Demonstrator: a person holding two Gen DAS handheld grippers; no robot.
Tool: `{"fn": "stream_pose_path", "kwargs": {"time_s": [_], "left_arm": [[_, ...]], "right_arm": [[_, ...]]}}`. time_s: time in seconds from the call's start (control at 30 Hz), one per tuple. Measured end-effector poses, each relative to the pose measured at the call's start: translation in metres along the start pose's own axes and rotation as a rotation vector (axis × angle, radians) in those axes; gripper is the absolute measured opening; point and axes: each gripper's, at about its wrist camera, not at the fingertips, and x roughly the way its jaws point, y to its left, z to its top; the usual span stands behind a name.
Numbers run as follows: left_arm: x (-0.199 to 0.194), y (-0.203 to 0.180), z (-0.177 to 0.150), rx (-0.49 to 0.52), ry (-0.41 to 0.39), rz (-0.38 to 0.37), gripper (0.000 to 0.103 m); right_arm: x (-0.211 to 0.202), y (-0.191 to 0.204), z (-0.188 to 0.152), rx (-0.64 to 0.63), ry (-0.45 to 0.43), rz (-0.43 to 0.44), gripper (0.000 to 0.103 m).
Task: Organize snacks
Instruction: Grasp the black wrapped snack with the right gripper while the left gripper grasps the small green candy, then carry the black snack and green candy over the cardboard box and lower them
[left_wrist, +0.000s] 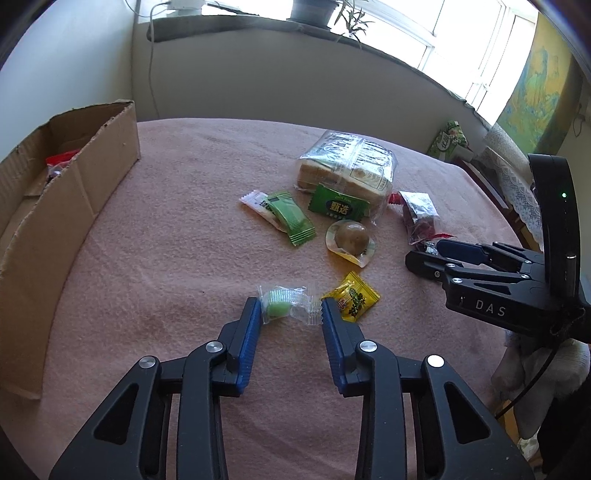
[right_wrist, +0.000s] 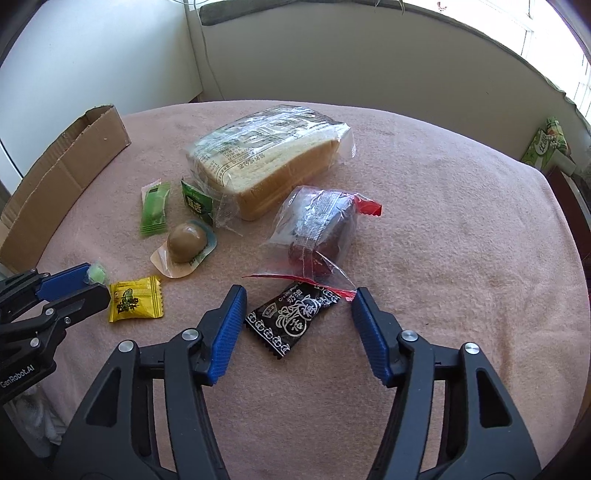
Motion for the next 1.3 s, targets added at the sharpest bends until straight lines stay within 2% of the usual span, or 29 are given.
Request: {"fn": "stream_pose_path", "kwargs": {"time_s": [0.07,0.23,0.27,0.77,1.3], "left_arm": [[0.0,0.0,0.0,0.002,-0.003,0.003,0.027],[-0.001,0.0,-0.001,0.006,-0.01,0.009,0.024],[-0.001,0.0,-0.002,0.006,-0.011,0.01,0.024],[-0.015,0.007,-0.006,-0.012,-0.038,0.009,0.023],[-0.053,0.027,0.001,-0.047,-0.127,0.044,0.023]], "right_arm": [[-0.001,0.0,-0.001,-0.01,0.001,-0.011,0.048],[-0.005,-0.004,-0.006,-0.021,0.0,-0.028,0.029],[-0.006,-0.005,-0.007,-0.021,-0.001,-0.028,0.028],[-0.029,-0.024,-0.018,0.036,-0.033,0.044,0.026],[-0.071,0.009,0.003,-0.012,-0.123,0.11,0.026]]}}
